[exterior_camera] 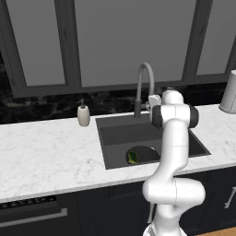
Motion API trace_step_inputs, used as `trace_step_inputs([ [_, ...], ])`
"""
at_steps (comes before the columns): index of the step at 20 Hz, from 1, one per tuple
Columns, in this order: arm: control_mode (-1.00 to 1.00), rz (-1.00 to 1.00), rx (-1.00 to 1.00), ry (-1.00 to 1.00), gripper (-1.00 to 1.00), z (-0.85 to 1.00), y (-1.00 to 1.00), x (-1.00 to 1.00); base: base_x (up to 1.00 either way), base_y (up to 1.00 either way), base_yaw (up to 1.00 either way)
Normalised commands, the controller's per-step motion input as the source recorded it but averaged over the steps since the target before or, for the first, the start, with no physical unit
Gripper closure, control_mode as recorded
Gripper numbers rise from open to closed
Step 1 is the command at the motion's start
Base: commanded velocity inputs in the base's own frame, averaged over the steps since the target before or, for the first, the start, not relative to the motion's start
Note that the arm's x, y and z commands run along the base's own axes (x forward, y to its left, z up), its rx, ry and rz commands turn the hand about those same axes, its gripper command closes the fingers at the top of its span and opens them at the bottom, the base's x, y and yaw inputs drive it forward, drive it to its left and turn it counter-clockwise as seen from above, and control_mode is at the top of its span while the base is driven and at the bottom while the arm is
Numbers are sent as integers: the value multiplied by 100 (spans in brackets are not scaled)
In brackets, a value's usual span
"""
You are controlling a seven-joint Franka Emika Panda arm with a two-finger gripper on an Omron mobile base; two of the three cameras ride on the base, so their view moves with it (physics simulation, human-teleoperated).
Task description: Pick the pan and sponge and place them into the sink. Then turn on the water.
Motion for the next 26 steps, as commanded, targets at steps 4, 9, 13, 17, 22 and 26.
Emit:
trace_step_inputs([
  [4,-100,-22,16,18,100,-1,-14,12,0,0,0],
  [9,-100,-15,18,17,100,-12,-12,14,0,0,0],
  [13,-100,-12,19,16,100,-18,-10,18,0,0,0],
  [17,-100,-8,18,12,100,-21,-5,18,0,0,0],
  [22,-100,-1,5,1,100,-14,0,3,0,0,0],
  [26,-100,0,0,0,100,0,0,0,0,0,0],
])
